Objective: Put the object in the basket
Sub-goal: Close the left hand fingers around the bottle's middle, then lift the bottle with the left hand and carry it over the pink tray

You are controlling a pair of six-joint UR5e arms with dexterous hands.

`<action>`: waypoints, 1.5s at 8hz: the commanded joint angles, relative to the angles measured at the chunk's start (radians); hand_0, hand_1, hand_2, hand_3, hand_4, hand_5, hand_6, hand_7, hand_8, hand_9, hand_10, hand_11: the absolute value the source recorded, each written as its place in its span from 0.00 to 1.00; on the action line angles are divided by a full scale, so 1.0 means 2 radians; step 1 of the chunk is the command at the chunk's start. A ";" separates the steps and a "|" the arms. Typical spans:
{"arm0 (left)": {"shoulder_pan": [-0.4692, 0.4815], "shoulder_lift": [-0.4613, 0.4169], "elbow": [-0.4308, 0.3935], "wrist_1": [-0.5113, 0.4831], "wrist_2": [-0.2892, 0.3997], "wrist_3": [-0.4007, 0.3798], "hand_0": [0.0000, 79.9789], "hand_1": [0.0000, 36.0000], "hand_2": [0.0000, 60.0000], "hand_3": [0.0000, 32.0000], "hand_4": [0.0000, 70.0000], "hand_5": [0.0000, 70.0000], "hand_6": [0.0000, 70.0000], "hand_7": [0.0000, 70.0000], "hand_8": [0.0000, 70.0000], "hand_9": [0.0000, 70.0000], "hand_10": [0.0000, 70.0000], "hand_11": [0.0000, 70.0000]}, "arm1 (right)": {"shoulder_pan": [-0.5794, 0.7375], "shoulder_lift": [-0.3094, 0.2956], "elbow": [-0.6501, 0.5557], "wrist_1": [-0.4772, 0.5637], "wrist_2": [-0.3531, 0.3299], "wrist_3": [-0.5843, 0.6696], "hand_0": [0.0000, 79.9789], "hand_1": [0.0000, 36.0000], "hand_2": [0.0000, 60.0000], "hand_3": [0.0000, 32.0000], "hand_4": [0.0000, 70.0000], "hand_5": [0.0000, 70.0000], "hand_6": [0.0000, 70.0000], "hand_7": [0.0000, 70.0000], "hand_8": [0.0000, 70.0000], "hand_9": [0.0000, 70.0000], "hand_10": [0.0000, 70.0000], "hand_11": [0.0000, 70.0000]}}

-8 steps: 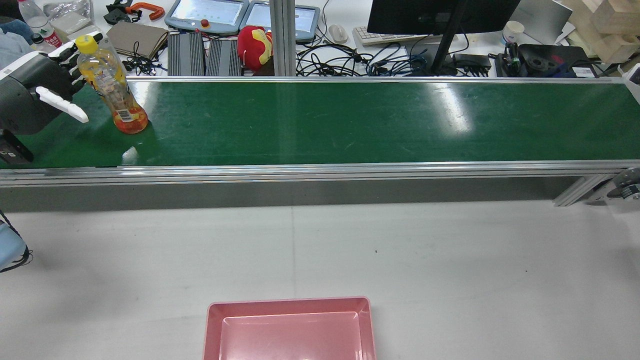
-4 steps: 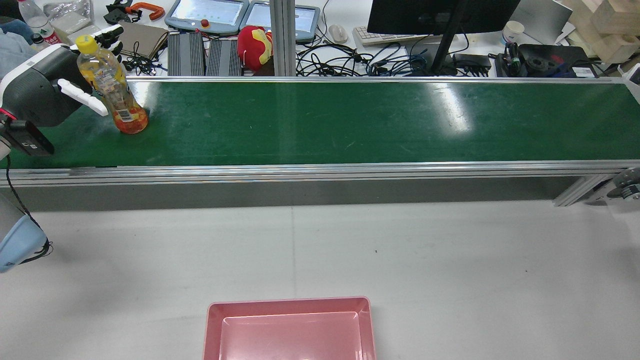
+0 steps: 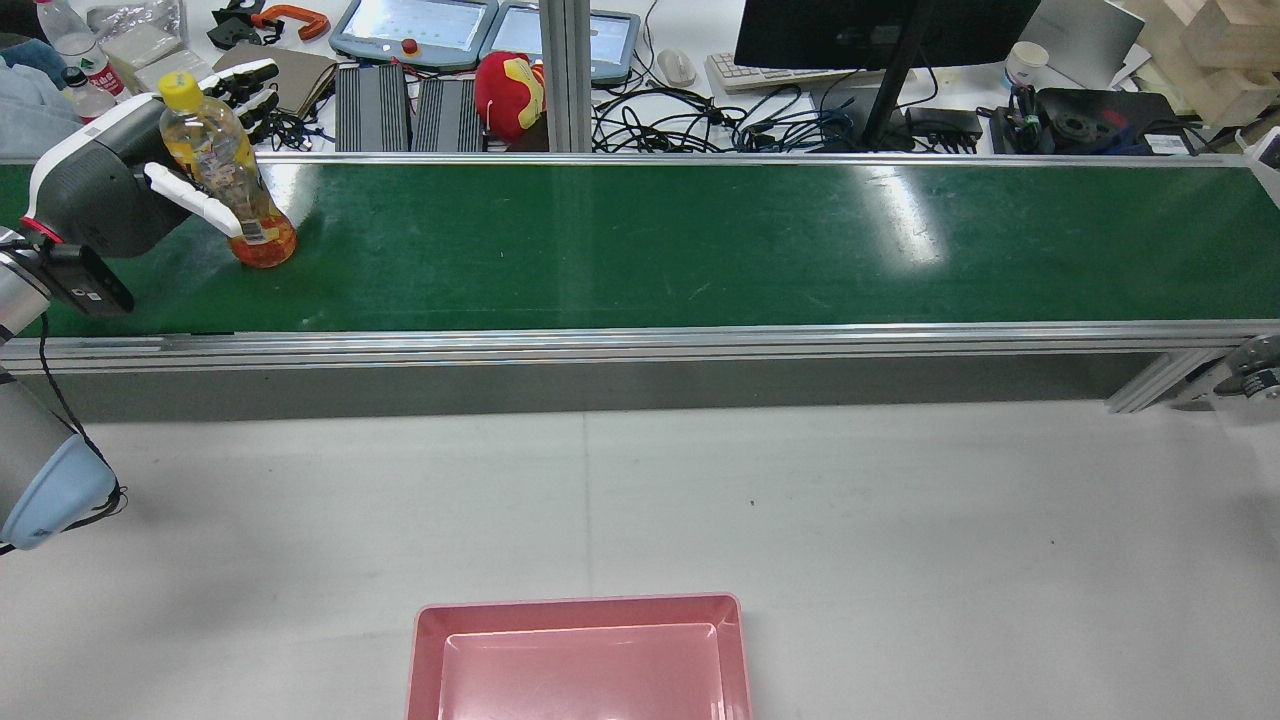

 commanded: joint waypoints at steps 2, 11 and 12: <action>0.001 -0.002 0.003 0.016 -0.019 -0.037 0.84 0.86 0.78 0.00 1.00 0.97 0.28 0.34 0.59 0.78 0.66 0.96 | 0.000 0.000 0.000 0.000 -0.001 0.000 0.00 0.00 0.00 0.00 0.00 0.00 0.00 0.00 0.00 0.00 0.00 0.00; 0.104 -0.015 -0.165 0.147 -0.015 -0.028 0.94 1.00 1.00 0.00 1.00 1.00 1.00 1.00 1.00 1.00 1.00 1.00 | 0.000 0.000 0.000 0.000 0.000 0.000 0.00 0.00 0.00 0.00 0.00 0.00 0.00 0.00 0.00 0.00 0.00 0.00; 0.117 -0.015 -0.187 0.165 -0.015 -0.011 0.98 1.00 1.00 0.00 1.00 1.00 1.00 1.00 1.00 1.00 1.00 1.00 | 0.000 0.000 0.000 0.000 0.000 0.000 0.00 0.00 0.00 0.00 0.00 0.00 0.00 0.00 0.00 0.00 0.00 0.00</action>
